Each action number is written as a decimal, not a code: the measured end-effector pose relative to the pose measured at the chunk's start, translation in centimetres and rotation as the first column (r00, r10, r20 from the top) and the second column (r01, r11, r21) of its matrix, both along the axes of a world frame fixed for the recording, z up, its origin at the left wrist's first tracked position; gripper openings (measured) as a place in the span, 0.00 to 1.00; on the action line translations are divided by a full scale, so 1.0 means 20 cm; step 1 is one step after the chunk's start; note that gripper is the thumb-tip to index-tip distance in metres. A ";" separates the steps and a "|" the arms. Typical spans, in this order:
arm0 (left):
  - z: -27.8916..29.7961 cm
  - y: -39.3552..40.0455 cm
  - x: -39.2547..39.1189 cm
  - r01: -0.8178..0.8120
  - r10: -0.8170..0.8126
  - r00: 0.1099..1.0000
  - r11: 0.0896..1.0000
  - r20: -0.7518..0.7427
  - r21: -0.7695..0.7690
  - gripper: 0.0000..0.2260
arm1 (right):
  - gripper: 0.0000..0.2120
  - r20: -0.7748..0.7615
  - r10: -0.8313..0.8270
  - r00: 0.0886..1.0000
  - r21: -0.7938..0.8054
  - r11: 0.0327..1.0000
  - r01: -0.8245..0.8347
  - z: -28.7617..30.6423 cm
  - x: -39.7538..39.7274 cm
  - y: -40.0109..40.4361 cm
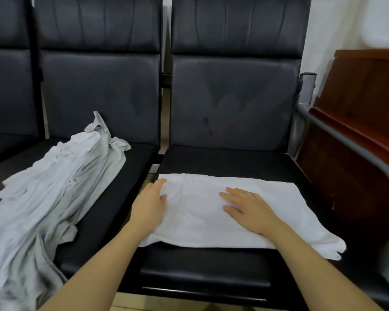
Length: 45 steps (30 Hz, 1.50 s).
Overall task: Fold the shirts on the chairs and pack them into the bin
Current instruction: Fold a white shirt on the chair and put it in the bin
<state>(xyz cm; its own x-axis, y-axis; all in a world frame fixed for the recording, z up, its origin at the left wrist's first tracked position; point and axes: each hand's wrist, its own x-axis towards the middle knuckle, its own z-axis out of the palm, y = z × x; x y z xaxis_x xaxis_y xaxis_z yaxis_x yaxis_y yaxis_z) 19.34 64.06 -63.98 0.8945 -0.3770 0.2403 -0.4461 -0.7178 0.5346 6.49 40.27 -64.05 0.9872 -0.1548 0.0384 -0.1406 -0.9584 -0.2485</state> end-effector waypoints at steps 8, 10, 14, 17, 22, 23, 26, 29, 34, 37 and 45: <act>0.19 0.02 -0.01 0.130 -0.064 0.971 0.949 0.228 -0.289 0.20 | 0.22 0.039 -0.031 0.999 -0.013 0.999 0.031 -0.04 0.13 0.23; 0.22 0.00 -0.04 0.181 -0.098 0.953 0.943 0.286 -0.280 0.21 | 0.21 0.090 -0.019 0.996 0.049 0.999 0.015 -0.05 0.15 0.26; 0.27 -0.10 -0.11 0.324 -0.209 0.853 0.930 0.479 -0.172 0.17 | 0.16 0.238 -0.045 0.970 0.161 0.987 0.007 0.00 0.09 0.19; 0.28 -0.24 -0.18 0.388 -0.312 0.782 0.921 0.540 -0.030 0.17 | 0.16 0.219 -0.086 0.972 0.005 0.996 0.087 0.03 -0.02 0.04; 0.30 -0.47 -0.32 0.445 -0.420 0.731 0.891 0.539 0.090 0.20 | 0.16 0.135 -0.204 0.970 -0.057 0.975 0.213 0.05 -0.22 -0.17; 0.30 -0.52 -0.34 0.457 -0.429 0.726 0.885 0.537 0.088 0.20 | 0.16 0.120 -0.222 0.968 -0.045 0.972 0.229 0.05 -0.25 -0.19; 0.30 -0.65 -0.40 0.474 -0.437 0.772 0.879 0.461 0.040 0.20 | 0.15 0.072 -0.252 0.965 0.066 0.967 0.248 0.01 -0.30 -0.22; 0.28 -0.78 -0.44 0.487 -0.434 0.793 0.873 0.427 -0.017 0.20 | 0.09 0.146 -0.362 0.921 0.382 0.879 0.285 0.00 -0.32 -0.25; 0.22 -0.86 -0.45 0.559 -0.551 0.772 0.826 0.317 0.073 0.20 | 0.08 0.291 -0.561 0.775 0.639 0.717 0.279 0.03 -0.32 -0.27; 0.19 -0.81 -0.40 0.514 -0.494 0.810 0.858 0.317 0.023 0.16 | 0.06 0.306 -0.578 0.756 0.649 0.708 0.278 0.03 -0.28 -0.28; 0.07 -0.63 -0.23 0.335 -0.355 0.914 0.934 0.196 0.127 0.16 | 0.18 0.227 -0.551 0.803 0.548 0.754 0.363 0.07 -0.09 -0.19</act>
